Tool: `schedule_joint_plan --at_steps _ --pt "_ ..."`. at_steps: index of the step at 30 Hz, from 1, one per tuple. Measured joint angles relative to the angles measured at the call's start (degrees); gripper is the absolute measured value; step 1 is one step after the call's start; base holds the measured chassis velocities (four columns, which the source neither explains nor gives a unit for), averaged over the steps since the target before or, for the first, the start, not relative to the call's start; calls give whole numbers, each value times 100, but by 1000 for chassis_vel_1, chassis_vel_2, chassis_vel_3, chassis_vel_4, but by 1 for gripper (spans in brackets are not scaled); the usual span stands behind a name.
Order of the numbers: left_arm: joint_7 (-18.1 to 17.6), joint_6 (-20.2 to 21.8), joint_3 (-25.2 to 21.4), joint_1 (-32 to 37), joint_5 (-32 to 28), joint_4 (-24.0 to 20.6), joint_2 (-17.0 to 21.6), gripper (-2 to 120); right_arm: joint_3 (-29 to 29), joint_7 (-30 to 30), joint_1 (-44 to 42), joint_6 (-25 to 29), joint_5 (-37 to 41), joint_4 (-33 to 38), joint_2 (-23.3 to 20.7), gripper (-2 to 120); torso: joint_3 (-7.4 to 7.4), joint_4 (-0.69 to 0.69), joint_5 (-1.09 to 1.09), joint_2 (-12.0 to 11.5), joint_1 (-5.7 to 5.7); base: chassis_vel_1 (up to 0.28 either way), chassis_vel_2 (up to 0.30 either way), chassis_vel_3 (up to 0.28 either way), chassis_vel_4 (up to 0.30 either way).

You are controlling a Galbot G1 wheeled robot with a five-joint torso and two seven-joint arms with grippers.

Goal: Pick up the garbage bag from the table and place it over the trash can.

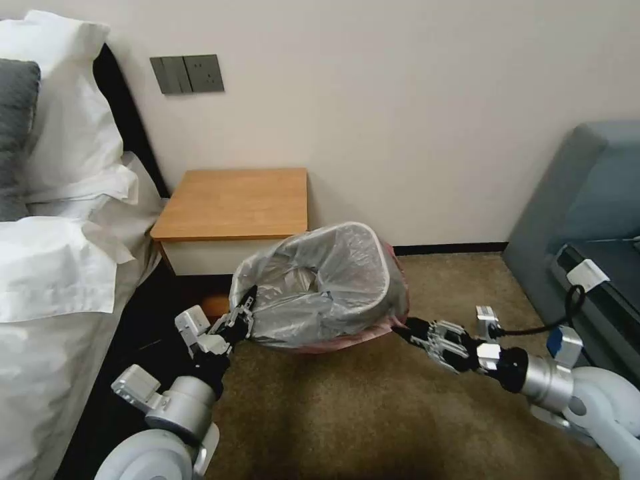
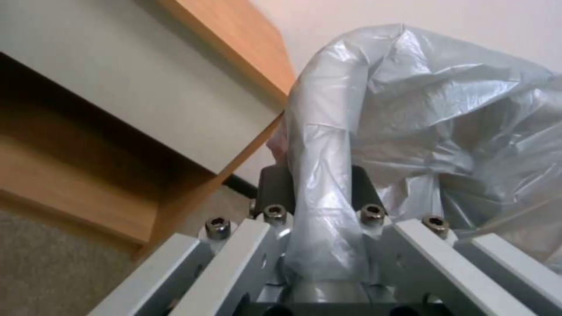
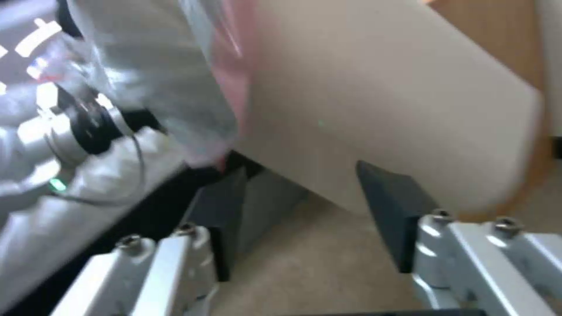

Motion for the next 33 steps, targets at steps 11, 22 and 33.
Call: schedule_joint_plan --at_steps 11,22,33 --pt "-64 -227 211 -109 1212 107 8 6 947 625 -31 229 -409 392 -150 90 0 0 -1 0 0 0 0 0 0" --pt "119 -792 335 -97 2973 375 65 6 151 2728 1019 -118 -485 2539 -1202 78 0 3 -2 0 0 0 0 0 0" --pt "78 -802 405 -170 3444 478 72 6 -2897 3623 3530 -793 -1410 2858 -1542 39 0 1 -1 0 0 0 0 0 0"
